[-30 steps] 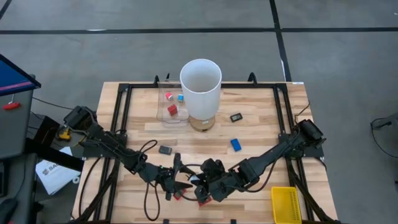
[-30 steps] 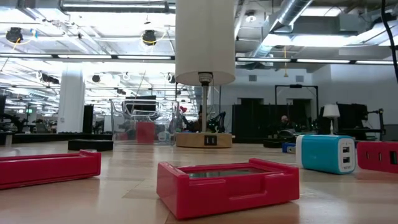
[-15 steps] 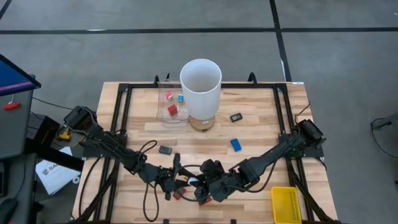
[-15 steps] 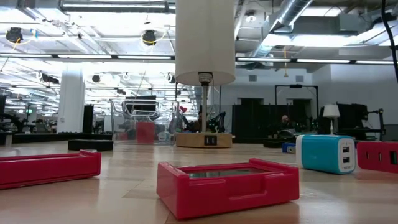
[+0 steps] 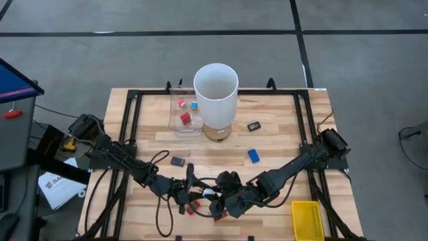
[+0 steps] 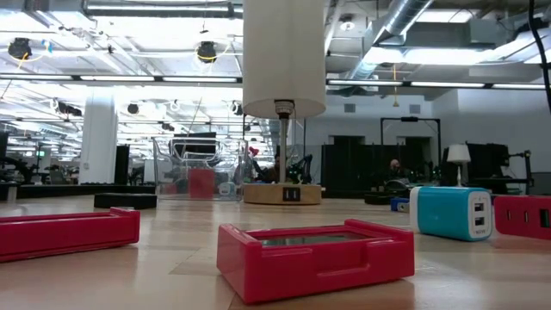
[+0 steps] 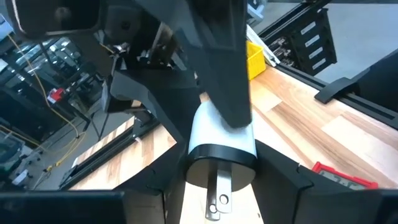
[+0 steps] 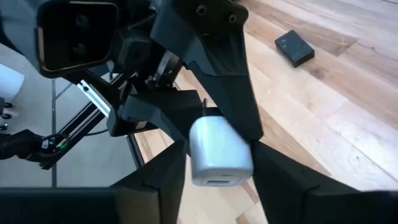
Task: Pick & Place Office items
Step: Put the white charger adapter into the transparent bin, then put the blue charger adapter into the transparent bin
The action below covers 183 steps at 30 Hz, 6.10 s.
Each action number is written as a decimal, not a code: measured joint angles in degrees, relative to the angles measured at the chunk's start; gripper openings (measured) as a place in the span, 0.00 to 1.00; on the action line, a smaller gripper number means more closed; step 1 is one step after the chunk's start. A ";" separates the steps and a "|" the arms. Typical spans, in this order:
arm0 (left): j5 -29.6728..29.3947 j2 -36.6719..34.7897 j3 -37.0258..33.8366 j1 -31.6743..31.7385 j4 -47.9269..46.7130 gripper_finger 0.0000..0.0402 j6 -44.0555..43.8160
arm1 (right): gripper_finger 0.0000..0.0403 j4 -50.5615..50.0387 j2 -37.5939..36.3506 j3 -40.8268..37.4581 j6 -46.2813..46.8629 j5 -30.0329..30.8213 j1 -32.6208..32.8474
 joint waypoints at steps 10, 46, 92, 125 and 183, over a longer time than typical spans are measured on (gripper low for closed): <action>-2.39 -0.38 0.00 -0.04 -1.98 0.36 0.05 | 0.57 0.52 0.02 0.00 -0.77 1.87 1.81; -20.85 -26.36 -0.11 30.87 -64.73 0.36 -48.00 | 0.58 -37.10 -0.11 -0.02 35.01 13.51 11.13; 31.39 -9.81 -0.09 73.09 -41.19 0.36 -30.59 | 0.58 -31.72 0.54 -11.06 36.26 -1.73 6.75; 31.09 -26.51 -0.07 64.85 -45.71 0.52 -29.01 | 0.58 -29.93 4.35 -11.06 35.62 -7.23 5.80; -21.39 -1.64 -0.11 -11.75 -11.69 0.55 7.92 | 0.34 -2.72 6.02 1.49 1.91 -10.73 4.38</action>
